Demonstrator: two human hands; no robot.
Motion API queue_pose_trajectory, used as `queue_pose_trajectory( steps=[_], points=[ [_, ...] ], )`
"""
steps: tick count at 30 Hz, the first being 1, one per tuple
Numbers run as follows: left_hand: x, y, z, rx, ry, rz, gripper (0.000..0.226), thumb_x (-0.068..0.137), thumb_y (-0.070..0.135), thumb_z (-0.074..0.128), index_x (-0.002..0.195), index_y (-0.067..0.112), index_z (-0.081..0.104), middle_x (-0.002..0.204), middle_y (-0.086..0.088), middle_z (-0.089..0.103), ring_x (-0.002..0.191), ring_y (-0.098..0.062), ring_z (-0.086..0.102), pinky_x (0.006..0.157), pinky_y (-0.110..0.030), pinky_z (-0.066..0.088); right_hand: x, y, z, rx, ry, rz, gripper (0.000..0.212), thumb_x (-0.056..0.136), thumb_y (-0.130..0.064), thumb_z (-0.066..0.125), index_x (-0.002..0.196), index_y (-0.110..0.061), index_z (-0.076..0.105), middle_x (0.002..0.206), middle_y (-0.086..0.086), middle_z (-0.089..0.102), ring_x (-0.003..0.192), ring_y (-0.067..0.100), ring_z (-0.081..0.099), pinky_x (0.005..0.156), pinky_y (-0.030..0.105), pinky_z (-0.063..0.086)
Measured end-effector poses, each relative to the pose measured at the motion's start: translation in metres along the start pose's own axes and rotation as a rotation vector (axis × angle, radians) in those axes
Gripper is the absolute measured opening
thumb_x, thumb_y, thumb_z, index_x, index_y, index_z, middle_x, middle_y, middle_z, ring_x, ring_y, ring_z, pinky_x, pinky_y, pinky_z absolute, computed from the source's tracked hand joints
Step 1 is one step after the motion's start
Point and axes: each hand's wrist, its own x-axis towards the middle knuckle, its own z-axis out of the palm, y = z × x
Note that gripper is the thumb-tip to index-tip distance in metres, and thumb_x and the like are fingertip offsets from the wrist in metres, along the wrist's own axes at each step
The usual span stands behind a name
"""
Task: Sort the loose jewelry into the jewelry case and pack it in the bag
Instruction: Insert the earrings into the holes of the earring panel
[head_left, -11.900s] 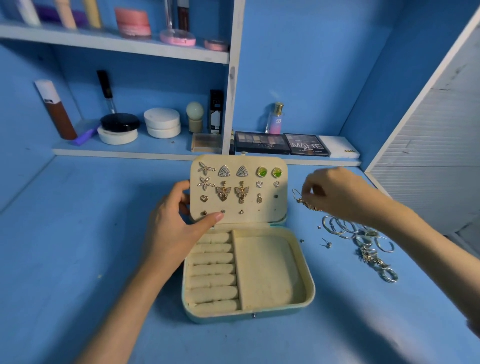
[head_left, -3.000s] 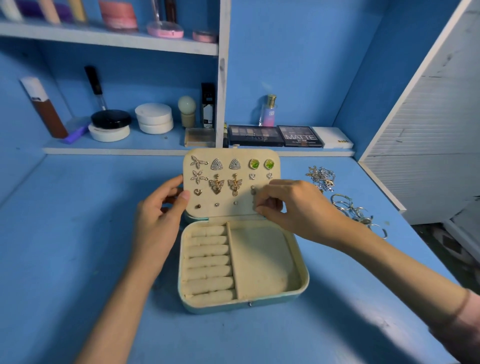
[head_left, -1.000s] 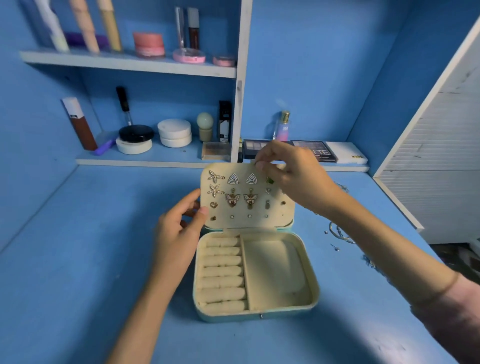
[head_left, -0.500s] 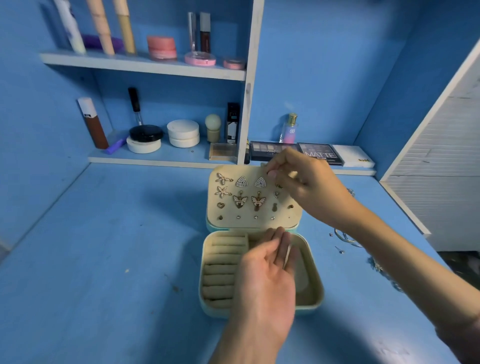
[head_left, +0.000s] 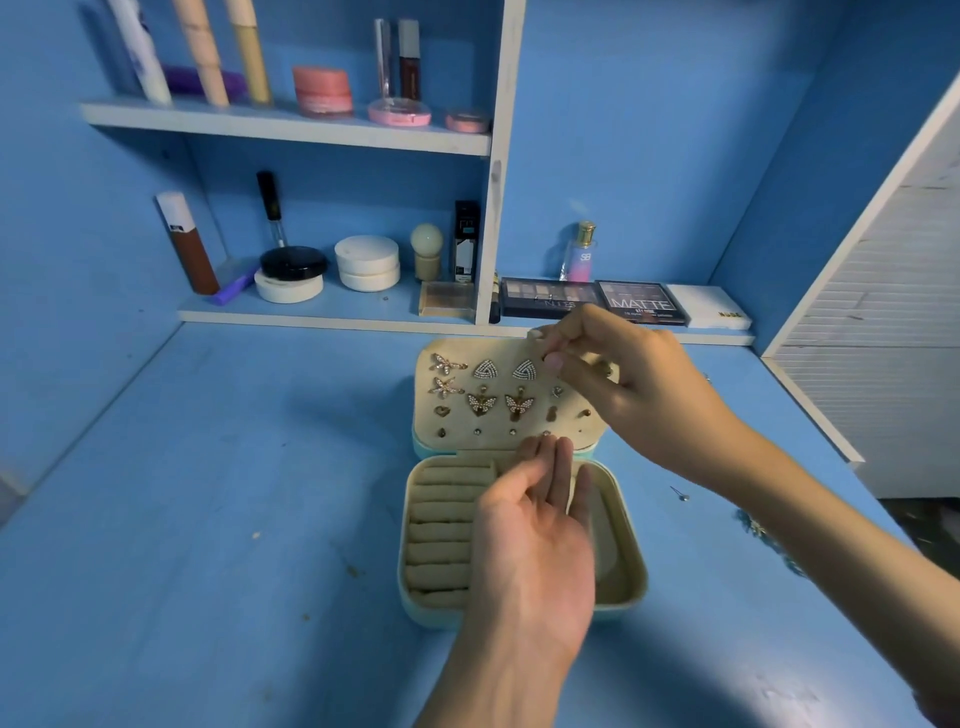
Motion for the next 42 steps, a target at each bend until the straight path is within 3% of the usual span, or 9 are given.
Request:
queue_pose_trajectory(
  steps=[3,7,11,14,19,24,28,31,42],
  points=[
    [-0.005,0.000,0.002,0.003,-0.044,0.022,0.014,0.081,0.004,0.059,0.093,0.007,0.064,0.103,-0.008,0.063,0.110,-0.022,0.061,0.104,-0.037,0.043,-0.007,-0.006,-0.002,0.001,0.001,-0.007,0.023,0.092,-0.016,0.057,0.083,-0.036,0.049,0.093,-0.010,0.070,0.082,0.018,0.064,0.061,0.013,0.041],
    [-0.009,-0.003,-0.001,0.043,-0.103,0.074,0.045,0.060,0.021,0.072,0.104,0.016,0.067,0.106,0.000,0.065,0.112,-0.013,0.060,0.106,-0.034,0.041,-0.022,-0.014,-0.009,0.057,-0.037,0.016,0.019,0.092,-0.016,0.057,0.084,-0.032,0.052,0.096,-0.024,0.068,0.093,-0.002,0.063,0.070,0.013,0.045],
    [-0.011,-0.006,-0.005,0.101,-0.150,0.099,0.057,0.062,0.031,0.069,0.116,0.015,0.068,0.115,0.008,0.068,0.117,-0.005,0.058,0.104,-0.029,0.039,-0.038,-0.020,-0.017,0.084,-0.099,0.031,0.004,0.092,-0.018,0.057,0.090,-0.021,0.060,0.089,-0.014,0.073,0.085,0.005,0.068,0.074,0.025,0.050],
    [-0.011,-0.009,-0.009,0.134,-0.178,0.106,0.049,0.060,0.034,0.070,0.106,0.018,0.070,0.099,0.007,0.065,0.100,-0.003,0.057,0.102,-0.027,0.039,-0.039,-0.022,-0.026,0.064,-0.115,0.030,0.005,0.092,-0.026,0.058,0.089,-0.026,0.062,0.089,-0.017,0.071,0.081,0.015,0.067,0.071,0.027,0.050],
    [-0.011,-0.011,-0.012,0.154,-0.165,0.133,0.067,0.056,0.037,0.069,0.121,0.020,0.065,0.116,0.008,0.069,0.114,-0.003,0.058,0.105,-0.029,0.039,-0.015,-0.002,-0.037,0.108,-0.165,0.155,0.007,0.088,-0.016,0.062,0.083,-0.020,0.066,0.082,-0.013,0.069,0.072,0.000,0.060,0.066,0.008,0.041],
    [-0.013,-0.013,-0.016,0.165,-0.212,0.120,0.063,0.065,0.037,0.065,0.126,0.022,0.059,0.121,0.009,0.067,0.120,-0.002,0.054,0.103,-0.029,0.038,0.006,0.033,-0.019,0.079,-0.350,0.282,0.011,0.087,-0.007,0.062,0.083,-0.015,0.067,0.077,0.000,0.070,0.065,0.003,0.058,0.059,0.012,0.042],
    [-0.009,-0.014,-0.027,0.130,-0.265,0.122,0.088,0.042,0.035,0.094,0.124,0.019,0.063,0.126,0.004,0.064,0.123,-0.006,0.052,0.101,-0.032,0.038,0.015,0.044,-0.007,0.115,-0.509,0.359,0.010,0.086,-0.003,0.061,0.082,-0.009,0.068,0.066,-0.001,0.067,0.060,0.010,0.058,0.059,0.020,0.046],
    [-0.007,-0.014,-0.031,0.191,-0.301,0.178,0.107,0.026,0.039,0.096,0.125,0.018,0.062,0.126,0.002,0.065,0.123,-0.009,0.054,0.103,-0.035,0.035,0.020,0.045,-0.004,0.132,-0.554,0.370,0.015,0.085,0.001,0.060,0.079,-0.009,0.068,0.065,0.001,0.067,0.059,0.011,0.057,0.056,0.019,0.045],
    [-0.005,-0.011,-0.034,0.161,-0.277,0.139,0.106,0.022,0.025,0.096,0.121,0.009,0.064,0.123,-0.009,0.066,0.115,-0.017,0.062,0.104,-0.039,0.035,0.025,0.043,-0.004,0.119,-0.645,0.366,0.011,0.087,-0.002,0.061,0.081,-0.008,0.068,0.065,0.002,0.064,0.057,0.008,0.056,0.059,0.019,0.048]
  ],
)
